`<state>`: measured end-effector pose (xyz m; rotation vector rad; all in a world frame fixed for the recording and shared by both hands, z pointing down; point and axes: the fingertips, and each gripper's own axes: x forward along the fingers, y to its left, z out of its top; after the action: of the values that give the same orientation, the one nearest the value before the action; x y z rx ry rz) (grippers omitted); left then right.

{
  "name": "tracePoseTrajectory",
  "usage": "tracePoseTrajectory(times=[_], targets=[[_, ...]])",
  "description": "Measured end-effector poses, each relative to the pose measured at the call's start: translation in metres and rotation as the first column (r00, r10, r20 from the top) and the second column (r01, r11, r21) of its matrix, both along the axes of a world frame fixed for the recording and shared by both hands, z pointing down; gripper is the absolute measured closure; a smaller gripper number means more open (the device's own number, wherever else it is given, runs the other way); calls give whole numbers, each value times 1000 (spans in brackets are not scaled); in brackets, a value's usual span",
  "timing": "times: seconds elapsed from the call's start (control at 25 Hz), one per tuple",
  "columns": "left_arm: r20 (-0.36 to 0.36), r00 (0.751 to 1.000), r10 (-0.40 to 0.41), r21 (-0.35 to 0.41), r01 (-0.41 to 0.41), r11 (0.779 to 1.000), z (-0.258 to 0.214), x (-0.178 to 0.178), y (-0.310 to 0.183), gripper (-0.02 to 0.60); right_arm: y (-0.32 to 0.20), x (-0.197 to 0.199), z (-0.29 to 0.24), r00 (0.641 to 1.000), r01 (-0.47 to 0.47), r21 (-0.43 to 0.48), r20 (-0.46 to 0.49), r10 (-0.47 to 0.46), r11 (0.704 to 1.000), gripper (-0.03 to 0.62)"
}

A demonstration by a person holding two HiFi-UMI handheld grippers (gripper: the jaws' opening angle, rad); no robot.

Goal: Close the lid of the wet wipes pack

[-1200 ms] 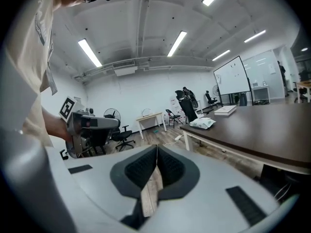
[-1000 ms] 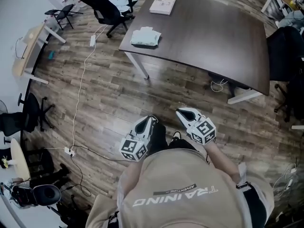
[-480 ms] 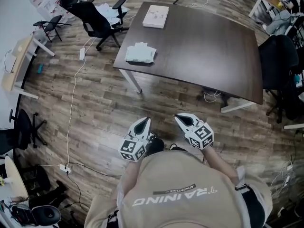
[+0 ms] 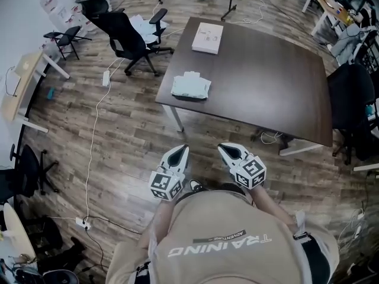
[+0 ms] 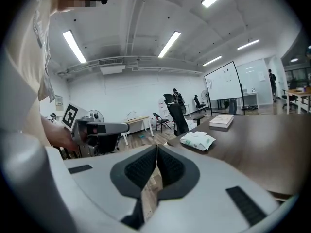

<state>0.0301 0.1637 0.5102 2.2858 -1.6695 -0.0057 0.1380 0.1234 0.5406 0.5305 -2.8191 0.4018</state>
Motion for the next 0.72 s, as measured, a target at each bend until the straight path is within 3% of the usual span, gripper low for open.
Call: tracePoseTrajectory(times=[0.36,0.56,0.72], targets=[[-13,998,-63,-62,62,996,27,-47,2,572,-16,-43,5,999,36,8,-39,-36,999,580],[-15,996,-83,-61,82,995,28,-63,-30,572,-54,-53,28,998,28,-40,-59,-30,999,580],[-6,989,-150,-76,149,986,26,-96,-65,572,-100,-81,38,996,55,-53,-71,-58,997,580]])
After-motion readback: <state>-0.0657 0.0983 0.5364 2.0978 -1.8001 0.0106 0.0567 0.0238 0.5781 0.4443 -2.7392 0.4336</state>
